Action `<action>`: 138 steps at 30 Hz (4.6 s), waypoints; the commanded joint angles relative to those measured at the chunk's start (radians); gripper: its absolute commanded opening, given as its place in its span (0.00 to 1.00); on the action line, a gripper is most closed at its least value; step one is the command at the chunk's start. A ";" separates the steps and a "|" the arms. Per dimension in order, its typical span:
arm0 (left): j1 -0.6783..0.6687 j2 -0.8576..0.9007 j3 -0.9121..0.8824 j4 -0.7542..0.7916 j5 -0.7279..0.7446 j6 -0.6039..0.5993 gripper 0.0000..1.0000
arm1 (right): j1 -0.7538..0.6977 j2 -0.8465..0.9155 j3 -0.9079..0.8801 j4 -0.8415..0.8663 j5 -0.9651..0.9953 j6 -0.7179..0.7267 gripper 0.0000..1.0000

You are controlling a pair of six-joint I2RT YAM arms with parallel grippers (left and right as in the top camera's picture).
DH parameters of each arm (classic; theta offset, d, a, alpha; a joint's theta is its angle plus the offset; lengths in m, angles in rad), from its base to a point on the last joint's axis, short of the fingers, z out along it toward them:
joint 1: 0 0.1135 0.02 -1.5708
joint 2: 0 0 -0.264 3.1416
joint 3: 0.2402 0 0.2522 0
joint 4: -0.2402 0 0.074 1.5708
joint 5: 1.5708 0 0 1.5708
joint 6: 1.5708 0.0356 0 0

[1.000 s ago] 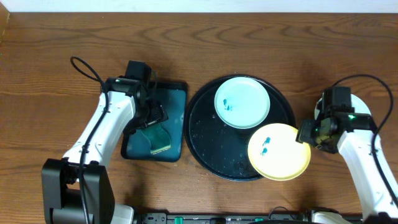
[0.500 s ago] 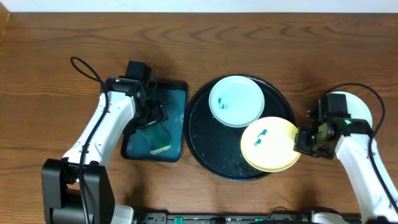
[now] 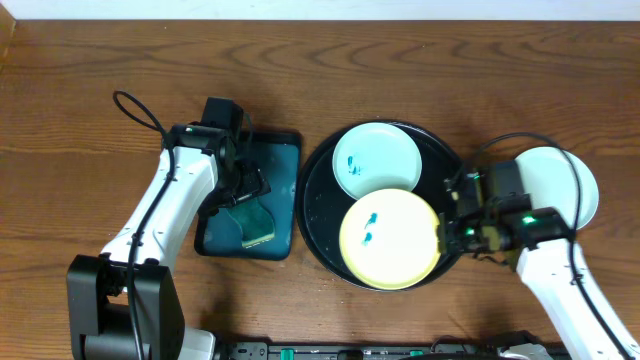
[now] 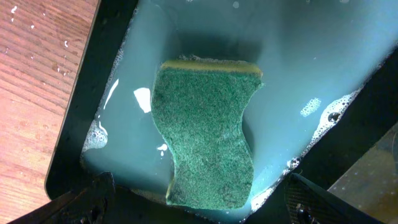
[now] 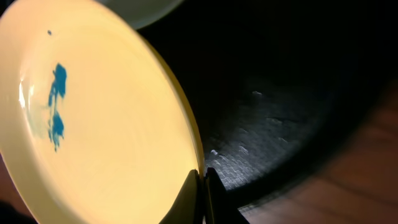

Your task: Clean dirty plates on tray and stack at the side

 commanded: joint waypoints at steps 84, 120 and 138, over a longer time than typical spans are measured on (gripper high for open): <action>-0.125 -0.032 -0.207 0.179 -0.227 -0.019 0.64 | 0.107 -0.140 0.082 0.007 0.025 0.013 0.31; -0.125 -0.034 -0.197 0.038 -0.047 -0.071 0.48 | 0.107 -0.098 0.082 0.013 0.025 0.018 0.27; -0.125 -0.035 -0.351 0.244 -0.046 -0.087 0.07 | 0.106 -0.080 0.076 0.010 0.156 0.136 0.30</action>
